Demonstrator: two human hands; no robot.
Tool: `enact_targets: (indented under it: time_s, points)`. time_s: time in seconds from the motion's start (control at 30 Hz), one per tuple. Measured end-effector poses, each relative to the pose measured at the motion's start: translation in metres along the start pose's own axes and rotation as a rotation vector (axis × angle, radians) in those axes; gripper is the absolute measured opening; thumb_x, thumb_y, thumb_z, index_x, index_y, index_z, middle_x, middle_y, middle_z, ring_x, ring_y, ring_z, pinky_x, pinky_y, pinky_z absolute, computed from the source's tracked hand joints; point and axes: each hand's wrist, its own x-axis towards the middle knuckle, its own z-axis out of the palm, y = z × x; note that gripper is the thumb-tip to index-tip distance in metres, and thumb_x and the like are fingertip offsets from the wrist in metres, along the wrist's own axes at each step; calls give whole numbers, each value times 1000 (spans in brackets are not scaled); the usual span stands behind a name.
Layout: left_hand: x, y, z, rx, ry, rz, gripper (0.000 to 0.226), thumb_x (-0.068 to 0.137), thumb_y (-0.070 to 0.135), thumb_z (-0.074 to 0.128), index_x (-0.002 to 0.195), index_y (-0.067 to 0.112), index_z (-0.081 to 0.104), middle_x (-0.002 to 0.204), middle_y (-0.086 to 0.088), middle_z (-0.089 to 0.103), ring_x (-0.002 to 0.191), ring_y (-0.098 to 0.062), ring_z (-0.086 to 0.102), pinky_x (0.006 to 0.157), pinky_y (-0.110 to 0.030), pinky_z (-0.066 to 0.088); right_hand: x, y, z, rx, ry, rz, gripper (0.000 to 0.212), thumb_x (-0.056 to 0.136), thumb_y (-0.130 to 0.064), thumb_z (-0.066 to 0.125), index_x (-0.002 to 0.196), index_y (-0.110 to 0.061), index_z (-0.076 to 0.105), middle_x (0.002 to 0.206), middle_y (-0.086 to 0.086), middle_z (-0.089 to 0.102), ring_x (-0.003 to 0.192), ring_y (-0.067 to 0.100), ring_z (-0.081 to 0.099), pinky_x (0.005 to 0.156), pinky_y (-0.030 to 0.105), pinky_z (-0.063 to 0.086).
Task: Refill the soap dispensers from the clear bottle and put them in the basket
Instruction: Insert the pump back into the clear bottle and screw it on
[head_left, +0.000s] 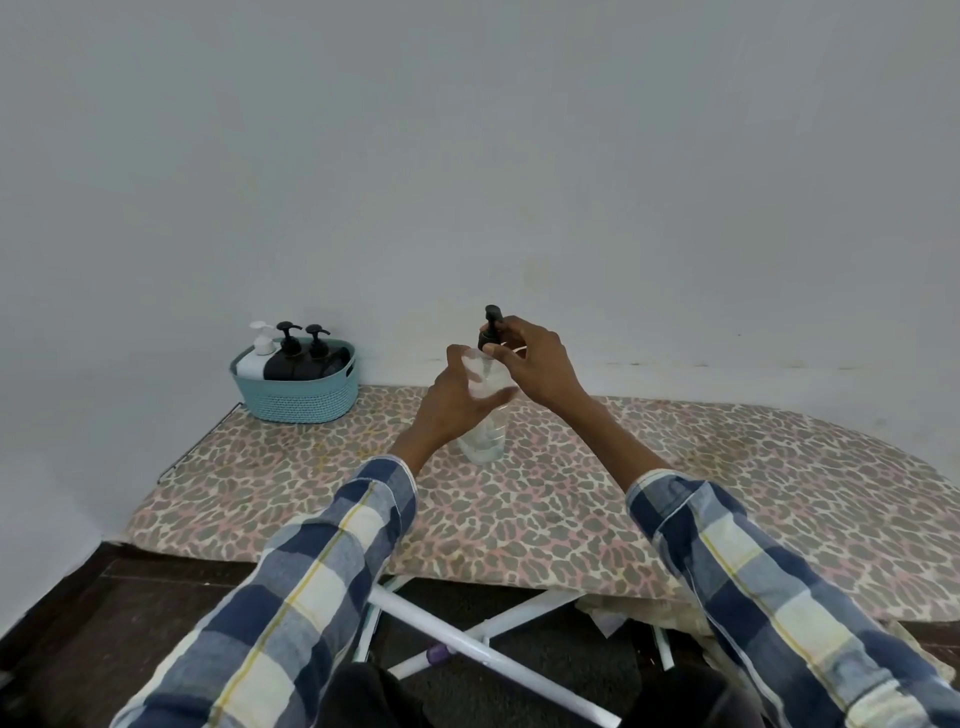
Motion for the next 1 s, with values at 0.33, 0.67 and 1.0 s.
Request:
enact_targets:
  time_s: [0.33, 0.67, 1.0]
  points:
    - [21, 6, -8, -102, 17, 4, 80, 68, 64, 81, 134, 25, 57, 133, 8, 66, 121, -15, 65, 97, -38, 56, 10, -5, 9, 53, 22, 51, 27, 85, -42, 84, 102, -27, 68, 95, -13, 77, 93, 3, 72, 87, 30, 57]
    - [23, -2, 2, -186, 97, -6, 67, 78, 48, 88, 133, 26, 57, 130, 8, 66, 122, -13, 63, 97, -35, 53, 7, -7, 3, 195, -81, 51, 23, 97, -31, 70, 120, -33, 71, 95, -10, 77, 96, -1, 70, 88, 23, 46]
    - [21, -1, 3, -201, 115, 6, 77, 71, 63, 84, 134, 28, 57, 129, 10, 66, 117, -10, 65, 95, -34, 55, 11, -4, 12, 169, -39, 67, 22, 90, -35, 76, 110, -35, 66, 94, -10, 75, 92, 7, 72, 87, 30, 55]
